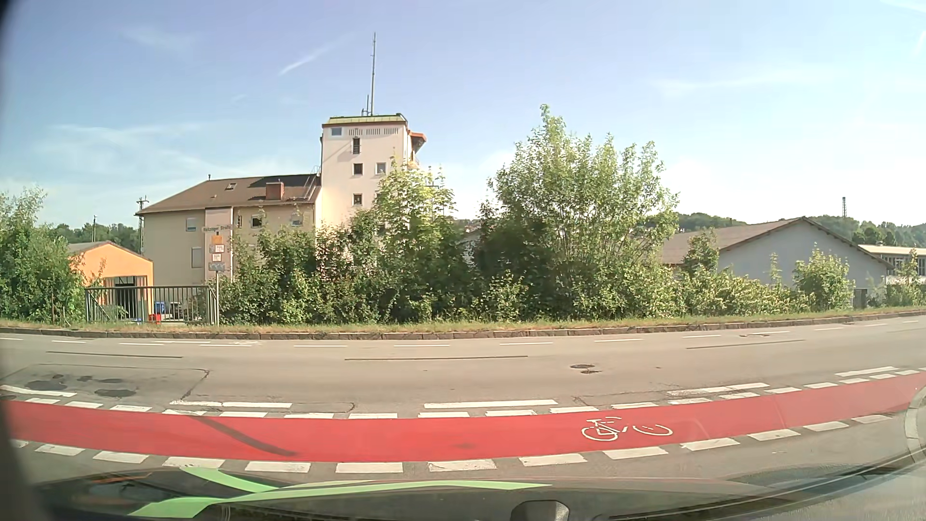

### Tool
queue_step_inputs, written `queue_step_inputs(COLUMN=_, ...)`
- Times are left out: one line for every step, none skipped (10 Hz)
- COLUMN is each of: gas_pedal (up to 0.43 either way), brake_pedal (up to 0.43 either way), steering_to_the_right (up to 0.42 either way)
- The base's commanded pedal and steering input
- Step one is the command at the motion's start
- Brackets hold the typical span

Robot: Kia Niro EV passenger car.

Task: Follow the waypoints while adhering to traffic rules and regulations

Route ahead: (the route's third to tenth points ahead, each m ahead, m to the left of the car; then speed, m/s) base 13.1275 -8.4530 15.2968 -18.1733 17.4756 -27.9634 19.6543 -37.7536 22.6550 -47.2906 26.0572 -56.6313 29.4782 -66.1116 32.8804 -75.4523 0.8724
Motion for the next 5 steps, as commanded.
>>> queue_step_inputs(gas_pedal=0.0, brake_pedal=0.079, steering_to_the_right=0.116)
queue_step_inputs(gas_pedal=0.0, brake_pedal=0.073, steering_to_the_right=0.117)
queue_step_inputs(gas_pedal=0.0, brake_pedal=0.067, steering_to_the_right=0.12)
queue_step_inputs(gas_pedal=0.0, brake_pedal=0.061, steering_to_the_right=0.127)
queue_step_inputs(gas_pedal=0.0, brake_pedal=0.03, steering_to_the_right=0.136)
